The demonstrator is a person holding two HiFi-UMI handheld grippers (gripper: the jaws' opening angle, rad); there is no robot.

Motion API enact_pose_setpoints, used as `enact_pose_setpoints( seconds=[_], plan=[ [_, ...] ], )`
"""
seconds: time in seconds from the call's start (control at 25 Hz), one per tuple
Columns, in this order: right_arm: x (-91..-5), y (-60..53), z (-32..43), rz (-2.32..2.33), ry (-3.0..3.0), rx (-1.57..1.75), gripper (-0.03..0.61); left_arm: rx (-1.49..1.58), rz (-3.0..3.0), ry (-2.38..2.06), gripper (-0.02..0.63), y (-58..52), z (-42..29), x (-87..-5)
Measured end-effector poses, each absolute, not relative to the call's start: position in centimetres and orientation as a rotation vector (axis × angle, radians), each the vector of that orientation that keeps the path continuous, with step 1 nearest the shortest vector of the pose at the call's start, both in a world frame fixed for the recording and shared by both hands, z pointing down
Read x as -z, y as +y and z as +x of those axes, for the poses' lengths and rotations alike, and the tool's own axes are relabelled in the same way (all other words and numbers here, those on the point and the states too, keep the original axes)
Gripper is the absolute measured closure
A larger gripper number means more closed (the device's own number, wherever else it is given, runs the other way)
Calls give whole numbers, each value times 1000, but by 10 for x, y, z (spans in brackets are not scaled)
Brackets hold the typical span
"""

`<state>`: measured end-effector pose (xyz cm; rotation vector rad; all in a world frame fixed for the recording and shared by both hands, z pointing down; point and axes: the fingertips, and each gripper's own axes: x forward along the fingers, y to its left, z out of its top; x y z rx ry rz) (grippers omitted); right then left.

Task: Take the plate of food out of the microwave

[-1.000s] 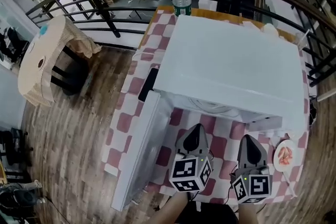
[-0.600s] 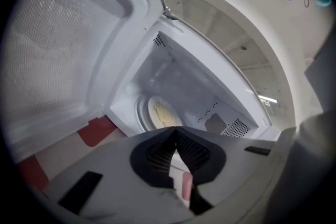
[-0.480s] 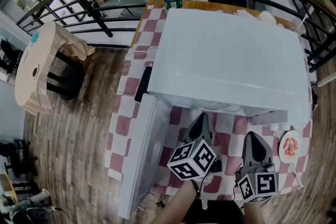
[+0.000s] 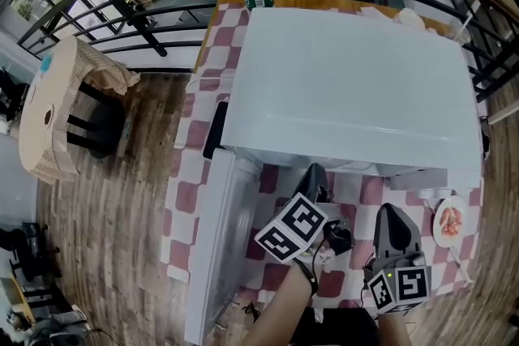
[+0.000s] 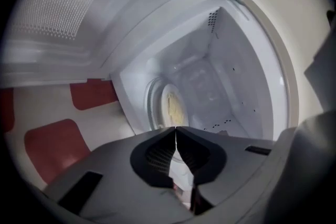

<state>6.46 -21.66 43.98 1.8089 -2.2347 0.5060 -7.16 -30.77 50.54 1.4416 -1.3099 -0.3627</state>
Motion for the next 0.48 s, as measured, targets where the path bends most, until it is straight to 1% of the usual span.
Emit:
enact_pose_setpoints(
  seconds=[0.36, 0.48],
  plan=[
    [-446, -218, 66, 1801, -2223, -521, 586, 390, 1348, -1289, 554, -313, -70, -518],
    [-449, -219, 66, 1797, -2223, -532, 586, 382, 1341, -1285, 522, -315, -66, -521]
  ],
)
